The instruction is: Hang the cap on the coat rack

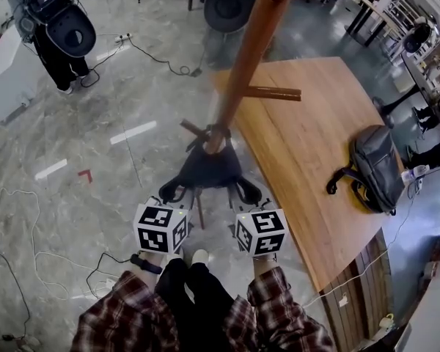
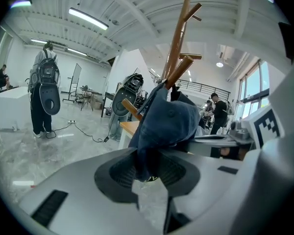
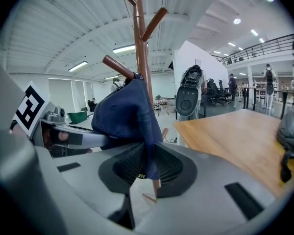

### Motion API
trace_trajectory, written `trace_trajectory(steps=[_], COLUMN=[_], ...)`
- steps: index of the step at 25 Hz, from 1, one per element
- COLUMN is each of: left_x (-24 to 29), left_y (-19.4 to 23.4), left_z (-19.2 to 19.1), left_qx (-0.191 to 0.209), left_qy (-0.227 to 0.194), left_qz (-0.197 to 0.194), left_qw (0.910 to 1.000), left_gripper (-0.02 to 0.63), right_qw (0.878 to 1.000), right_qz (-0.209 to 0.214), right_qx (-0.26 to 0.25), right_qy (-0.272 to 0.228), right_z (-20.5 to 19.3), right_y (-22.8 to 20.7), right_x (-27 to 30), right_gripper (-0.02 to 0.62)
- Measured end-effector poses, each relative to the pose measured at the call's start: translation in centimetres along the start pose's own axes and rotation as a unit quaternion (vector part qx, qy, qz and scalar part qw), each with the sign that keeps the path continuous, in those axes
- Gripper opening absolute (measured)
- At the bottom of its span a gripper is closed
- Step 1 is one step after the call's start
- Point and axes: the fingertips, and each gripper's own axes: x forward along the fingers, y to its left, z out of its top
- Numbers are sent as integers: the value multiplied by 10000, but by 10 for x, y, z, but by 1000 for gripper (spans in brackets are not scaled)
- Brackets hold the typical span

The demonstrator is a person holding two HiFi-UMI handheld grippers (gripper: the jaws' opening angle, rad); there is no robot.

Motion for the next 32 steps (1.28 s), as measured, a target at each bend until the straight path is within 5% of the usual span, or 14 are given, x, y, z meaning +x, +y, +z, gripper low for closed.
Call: trace_trajectory(steps=[8,17,24,29,32], left_x=[-22,-58,-70,-95,-115], left_y=[7,1,-32,-64,-89], left_z=[2,11,50,102,135], left_qx=[67,-415,-113,87,287], left_qy=[-55,-206,-276,-894,-1276], left_qz=[310,390,-19,-331,-616], left_qw=[9995,9982,9996,9954,9895], left_gripper=[87,87,86,80,11], right_qw=[9999,9995,9985,9949,9904], right_qz=[-85,-71,19,213,378], right_qx=[92,218,329,126,-66], right_qy=[-84,-213,-432,-977,-1325], right_z=[5,20,45,93,127], right_y=[-1,8,21,44,61], right_x=[-16,-34,-54,-84,-106], right_gripper=[60,60,59,57,22])
